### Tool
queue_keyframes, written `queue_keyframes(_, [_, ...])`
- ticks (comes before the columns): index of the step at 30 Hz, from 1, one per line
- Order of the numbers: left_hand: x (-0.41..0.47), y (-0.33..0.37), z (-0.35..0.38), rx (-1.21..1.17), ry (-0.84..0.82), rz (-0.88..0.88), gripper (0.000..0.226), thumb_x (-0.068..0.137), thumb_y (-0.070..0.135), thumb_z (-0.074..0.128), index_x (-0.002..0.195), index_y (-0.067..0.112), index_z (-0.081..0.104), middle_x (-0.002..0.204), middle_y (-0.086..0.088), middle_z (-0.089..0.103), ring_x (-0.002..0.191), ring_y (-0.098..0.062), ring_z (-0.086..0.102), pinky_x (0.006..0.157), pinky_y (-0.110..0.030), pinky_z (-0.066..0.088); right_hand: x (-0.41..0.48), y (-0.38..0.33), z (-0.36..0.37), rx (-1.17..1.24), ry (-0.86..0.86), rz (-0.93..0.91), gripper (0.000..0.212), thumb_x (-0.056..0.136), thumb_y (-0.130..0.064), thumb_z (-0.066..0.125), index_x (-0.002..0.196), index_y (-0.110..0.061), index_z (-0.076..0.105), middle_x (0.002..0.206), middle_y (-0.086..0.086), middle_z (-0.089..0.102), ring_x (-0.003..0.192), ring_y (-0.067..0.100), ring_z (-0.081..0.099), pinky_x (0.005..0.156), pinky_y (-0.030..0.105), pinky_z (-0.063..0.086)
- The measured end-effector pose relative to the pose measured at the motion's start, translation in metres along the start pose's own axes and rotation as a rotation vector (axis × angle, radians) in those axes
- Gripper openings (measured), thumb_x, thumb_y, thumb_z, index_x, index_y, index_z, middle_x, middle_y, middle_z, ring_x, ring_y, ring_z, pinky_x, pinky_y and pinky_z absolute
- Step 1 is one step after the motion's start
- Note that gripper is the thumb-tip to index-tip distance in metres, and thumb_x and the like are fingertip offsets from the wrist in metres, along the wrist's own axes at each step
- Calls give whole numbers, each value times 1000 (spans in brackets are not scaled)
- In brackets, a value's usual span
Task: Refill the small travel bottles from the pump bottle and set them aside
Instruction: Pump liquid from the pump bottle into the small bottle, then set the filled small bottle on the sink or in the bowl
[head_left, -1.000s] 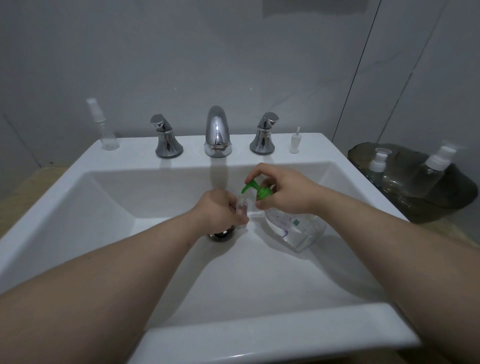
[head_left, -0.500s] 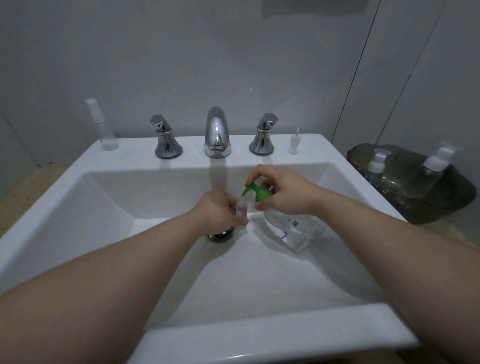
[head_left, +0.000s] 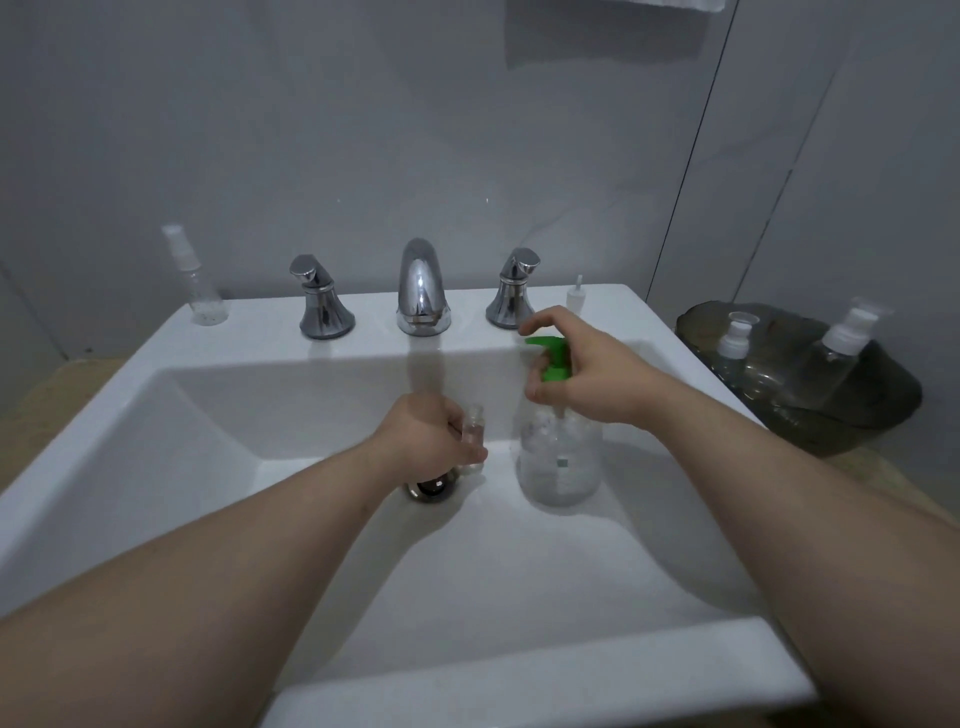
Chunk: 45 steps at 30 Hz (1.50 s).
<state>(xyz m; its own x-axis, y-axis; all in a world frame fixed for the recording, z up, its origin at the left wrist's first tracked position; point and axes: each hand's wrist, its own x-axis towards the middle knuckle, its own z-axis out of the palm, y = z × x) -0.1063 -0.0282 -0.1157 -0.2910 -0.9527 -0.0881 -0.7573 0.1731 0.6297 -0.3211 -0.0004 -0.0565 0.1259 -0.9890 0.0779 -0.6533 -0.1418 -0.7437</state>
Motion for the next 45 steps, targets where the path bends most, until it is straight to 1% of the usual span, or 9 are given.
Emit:
queue_keyframes(5, [-5, 13, -11, -60, 15, 19, 33, 77, 24, 85, 59, 17, 58, 54, 10, 51, 53, -7, 46, 51, -14, 36, -4, -2, -2, -20, -4, 4, 48, 83, -11, 79, 118, -34, 55, 91, 0, 74, 73, 13, 65, 68, 24, 48])
queue_keyframes(8, [-10, 22, -19, -27, 29, 44, 32, 77, 30, 86, 62, 14, 62, 60, 0, 61, 59, -12, 53, 63, -26, 46, -6, -3, -5, 13, 36, 4, 29, 88, -36, 80, 109, -32, 61, 94, 1, 74, 78, 14, 68, 74, 32, 53])
queue_keyframes(12, [-18, 30, -26, -24, 44, 61, 24, 77, 25, 83, 69, 8, 71, 65, -1, 74, 62, -15, 67, 73, -31, 57, -1, 1, -7, -25, 400, -18, 59, 93, -72, 50, 80, -16, 62, 76, 9, 69, 70, 25, 67, 73, 41, 53])
queue_keyframes(15, [-24, 36, -27, -29, 55, 75, 23, 78, 24, 83, 68, 8, 71, 62, 1, 73, 63, -14, 69, 74, -30, 58, 8, 9, -9, -163, 655, 25, 64, 106, -58, 35, 71, -9, 55, 74, 8, 57, 82, 31, 58, 68, 43, 42])
queue_keyframes(20, [-30, 44, -29, -17, 92, 103, 22, 76, 29, 83, 69, 10, 74, 66, 0, 74, 75, -18, 71, 78, -35, 58, 15, 11, -1, -160, 530, 27, 47, 109, -52, 30, 114, -36, 74, 134, 2, 49, 138, 22, 34, 116, 44, 28])
queue_keyframes(24, [-31, 47, -28, -32, 97, 107, 23, 74, 32, 84, 69, 12, 74, 70, -4, 74, 77, -23, 72, 79, -40, 59, 17, 13, 1, -280, 362, 123, 57, 109, -56, 11, 142, -49, 57, 166, -2, 29, 154, 23, 13, 123, 46, 8])
queue_keyframes(33, [-35, 51, -28, -77, 122, 104, 17, 75, 31, 85, 74, 16, 76, 70, 1, 75, 76, -18, 72, 78, -37, 60, 17, 12, -5, -265, 567, 20, 28, 107, -39, 48, 114, -24, 70, 122, -4, 66, 126, 28, 47, 103, 42, 34])
queue_keyframes(38, [-34, 51, -28, -98, 156, 105, 18, 78, 36, 84, 77, 20, 76, 72, 5, 75, 75, -14, 72, 77, -32, 59, 11, -3, -15, -106, 731, -112, 19, 104, -29, 57, 94, -18, 46, 78, -13, 49, 80, 21, 50, 69, 36, 34])
queue_keyframes(45, [-33, 54, -22, -171, 150, 109, 18, 76, 36, 87, 74, 23, 75, 66, 9, 73, 60, -2, 64, 61, -16, 50, -1, -30, -16, -3, 669, -290, 16, 95, -22, 72, 103, -20, 59, 74, -11, 59, 63, 1, 53, 61, 11, 38])
